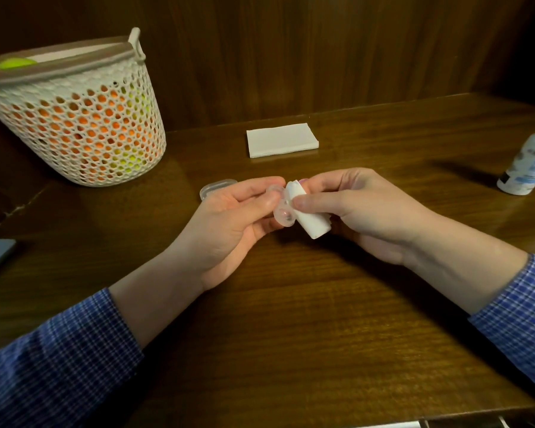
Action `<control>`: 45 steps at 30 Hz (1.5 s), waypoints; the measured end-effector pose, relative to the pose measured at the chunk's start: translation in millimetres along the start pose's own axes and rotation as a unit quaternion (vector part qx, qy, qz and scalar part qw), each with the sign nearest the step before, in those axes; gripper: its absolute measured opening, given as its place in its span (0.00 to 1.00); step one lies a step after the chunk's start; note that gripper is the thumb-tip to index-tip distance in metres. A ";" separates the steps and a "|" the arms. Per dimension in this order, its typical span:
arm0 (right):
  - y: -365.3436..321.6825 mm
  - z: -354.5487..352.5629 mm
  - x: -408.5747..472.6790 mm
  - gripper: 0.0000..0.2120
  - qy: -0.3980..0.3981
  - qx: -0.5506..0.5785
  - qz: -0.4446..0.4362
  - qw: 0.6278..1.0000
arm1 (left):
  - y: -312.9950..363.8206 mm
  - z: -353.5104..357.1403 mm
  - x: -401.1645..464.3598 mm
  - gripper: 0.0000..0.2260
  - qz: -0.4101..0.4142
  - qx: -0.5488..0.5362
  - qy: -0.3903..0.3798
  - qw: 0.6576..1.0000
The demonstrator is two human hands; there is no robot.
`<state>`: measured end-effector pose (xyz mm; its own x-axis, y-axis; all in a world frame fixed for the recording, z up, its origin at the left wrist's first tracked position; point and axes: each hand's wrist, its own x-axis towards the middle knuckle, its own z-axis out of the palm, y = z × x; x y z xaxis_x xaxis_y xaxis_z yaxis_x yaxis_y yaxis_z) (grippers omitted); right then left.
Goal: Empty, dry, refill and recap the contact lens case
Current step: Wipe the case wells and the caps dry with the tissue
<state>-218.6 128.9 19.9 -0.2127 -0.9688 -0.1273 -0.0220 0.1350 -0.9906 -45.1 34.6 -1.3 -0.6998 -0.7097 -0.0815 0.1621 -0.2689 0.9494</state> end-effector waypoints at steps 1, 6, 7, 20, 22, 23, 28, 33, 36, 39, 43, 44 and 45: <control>0.0 -0.1 -0.5 0.02 -0.006 -0.002 -0.009 1.000 | 0.3 -0.5 0.5 0.15 0.000 -0.010 0.007 1.000; 2.6 3.0 -0.7 0.10 -0.028 0.002 -0.029 0.999 | 0.2 1.7 -1.5 0.16 0.023 -0.028 0.035 0.999; 2.3 3.5 -0.1 0.11 -0.027 0.015 -0.017 0.999 | 0.7 2.9 -2.7 0.17 0.033 -0.023 0.045 0.998; 0.9 8.6 2.8 0.34 -0.030 0.388 0.188 0.902 | -4.5 13.8 -21.9 0.14 0.448 0.431 0.135 0.772; -1.7 6.6 1.4 0.37 -0.047 0.396 0.196 0.896 | -3.9 13.4 -23.6 0.13 0.467 0.458 0.129 0.745; -2.9 5.0 0.9 0.38 -0.054 0.398 0.196 0.894 | -3.2 12.5 -24.0 0.12 0.476 0.468 0.123 0.734; -5.2 -7.3 2.3 0.31 -0.126 0.405 0.230 0.876 | -0.9 9.9 -23.6 0.11 0.489 0.496 0.110 0.709; -11.8 -29.3 7.6 0.10 -0.171 0.357 0.208 0.894 | 1.6 3.4 -15.9 0.16 0.303 0.343 0.172 0.872; -16.6 -45.4 15.0 0.14 0.002 0.269 0.136 0.953 | 2.1 -4.4 -6.8 0.20 0.171 0.300 0.115 0.932; -11.9 -57.5 28.2 0.13 0.199 0.071 0.063 0.975 | -1.8 -2.3 -1.1 0.23 0.150 0.397 0.042 0.905; 1.1 -65.2 44.4 0.08 0.274 -0.121 -0.016 0.954 | -1.9 1.9 1.4 0.24 0.154 0.504 0.023 0.850; 4.4 -67.2 48.4 0.10 0.276 -0.144 -0.025 0.950 | -1.0 1.6 1.3 0.25 0.151 0.523 0.025 0.838; 7.2 -68.2 52.4 0.12 0.268 -0.166 -0.031 0.948 | -0.1 0.5 0.9 0.25 0.145 0.541 0.028 0.828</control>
<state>-296.4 93.3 9.5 -0.6651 -0.7441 0.0629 -0.3385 0.2253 -0.9136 -46.2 34.3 -1.4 -0.7028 -0.6793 0.2112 -0.4215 0.6368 0.6457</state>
